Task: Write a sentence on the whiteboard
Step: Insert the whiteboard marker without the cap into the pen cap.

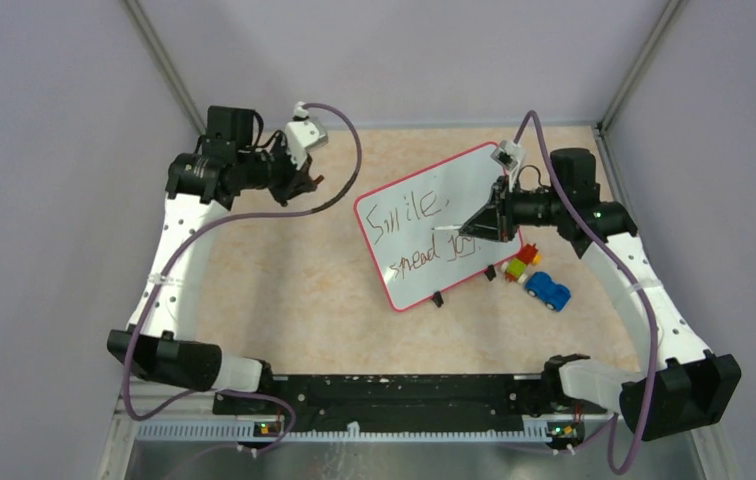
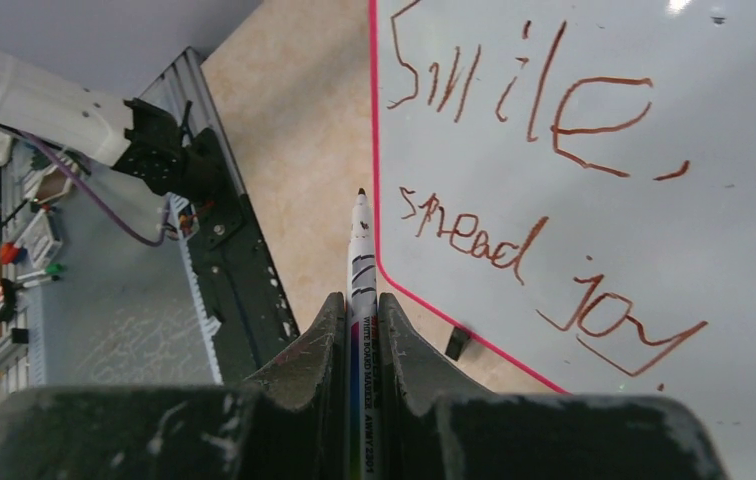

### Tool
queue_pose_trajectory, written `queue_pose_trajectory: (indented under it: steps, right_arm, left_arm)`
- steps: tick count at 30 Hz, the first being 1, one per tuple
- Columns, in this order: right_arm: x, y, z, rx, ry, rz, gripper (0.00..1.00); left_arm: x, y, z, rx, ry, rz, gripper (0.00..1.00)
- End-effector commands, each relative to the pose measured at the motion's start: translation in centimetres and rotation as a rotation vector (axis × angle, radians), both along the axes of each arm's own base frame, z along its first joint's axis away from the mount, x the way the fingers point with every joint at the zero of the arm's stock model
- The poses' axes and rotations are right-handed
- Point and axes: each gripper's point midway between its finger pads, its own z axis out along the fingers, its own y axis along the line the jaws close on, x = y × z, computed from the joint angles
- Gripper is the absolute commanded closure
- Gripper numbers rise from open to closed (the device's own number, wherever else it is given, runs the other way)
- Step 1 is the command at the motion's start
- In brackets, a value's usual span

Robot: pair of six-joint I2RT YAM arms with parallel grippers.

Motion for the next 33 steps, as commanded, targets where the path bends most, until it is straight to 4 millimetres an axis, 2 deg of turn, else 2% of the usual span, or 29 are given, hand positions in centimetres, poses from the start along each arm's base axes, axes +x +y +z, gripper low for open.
queue_pose_trajectory:
  steps: [1,3,6,12,19,28,33]
  right_arm:
    - [-1.2,1.2,3.4,0.112,-0.038,0.111,1.0]
    - [-1.9,1.5,3.6,0.144,-0.003,0.131,1.0]
    - [-2.8,1.7,3.8,0.172,0.024,0.168,1.0]
    - [-4.4,2.2,3.4,0.164,0.046,0.208,1.0]
    - [-6.1,3.4,3.0,0.159,0.064,0.267,1.0]
    - [-6.7,4.0,1.8,0.145,0.093,0.29,1.0]
    - [-6.6,4.3,2.0,0.147,0.091,0.294,1.0]
  left_arm:
    - [-6.1,-5.9,4.1,-0.092,0.029,-0.266,1.0]
    - [-8.1,-8.3,4.4,-0.115,0.049,-0.374,1.0]
    - [-10.6,-11.3,3.1,-0.099,0.089,-0.494,1.0]
    - [-13.3,-14.8,0.0,-0.035,0.102,-0.601,1.0]
    - [-14.7,-16.3,-2.1,0.025,0.088,-0.629,1.0]
    - [-13.7,-16.4,-2.0,0.032,0.061,-0.579,1.0]
    - [-13.9,-16.6,-2.0,0.029,0.066,-0.59,1.0]
